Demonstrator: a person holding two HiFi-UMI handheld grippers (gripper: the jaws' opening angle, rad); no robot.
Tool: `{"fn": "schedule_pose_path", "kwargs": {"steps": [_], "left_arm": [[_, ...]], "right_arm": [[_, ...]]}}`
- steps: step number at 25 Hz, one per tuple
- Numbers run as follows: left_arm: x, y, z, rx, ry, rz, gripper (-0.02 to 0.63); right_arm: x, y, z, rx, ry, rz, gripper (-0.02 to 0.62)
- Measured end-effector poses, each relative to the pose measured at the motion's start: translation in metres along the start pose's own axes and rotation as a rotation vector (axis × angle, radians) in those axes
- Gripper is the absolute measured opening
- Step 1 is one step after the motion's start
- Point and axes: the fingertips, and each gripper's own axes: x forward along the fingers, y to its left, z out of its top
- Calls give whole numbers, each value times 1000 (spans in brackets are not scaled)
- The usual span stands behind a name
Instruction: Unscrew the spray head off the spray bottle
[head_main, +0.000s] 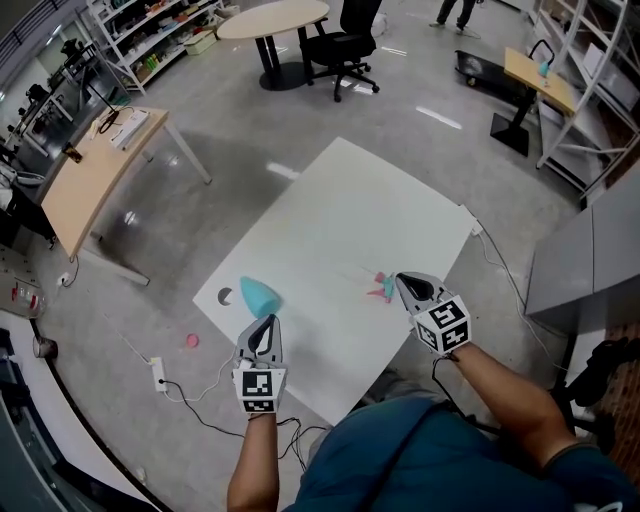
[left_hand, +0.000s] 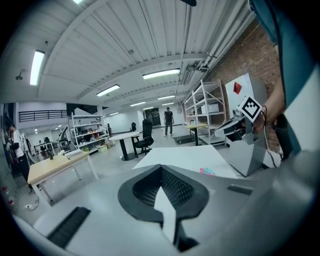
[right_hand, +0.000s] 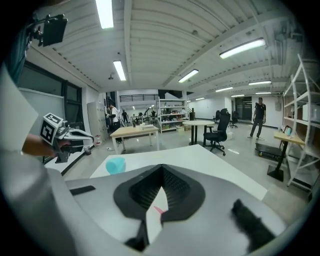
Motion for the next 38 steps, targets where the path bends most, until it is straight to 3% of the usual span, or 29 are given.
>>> {"fn": "schedule_pose_path", "kwargs": {"steps": [7,15,25,32,38], "left_arm": [[-60,1,51,-24,-146,-6,5],[-127,-14,91,-10,-280,-35,5],[-193,-40,109,8,-341,-65,5],[-255,-76,112,7,-370,-48,5],[-326,-151,101,-12,-383,-62,5]], "right_arm": [[-60,31,51,-23,-177,19,1],[-151,69,80,-45,-311,-27,2],[-245,115,89,-90,-399,-35,2],[-310,154,76,-99,-437,9,1],[-389,199,31,-95,-434,55,2]]}}
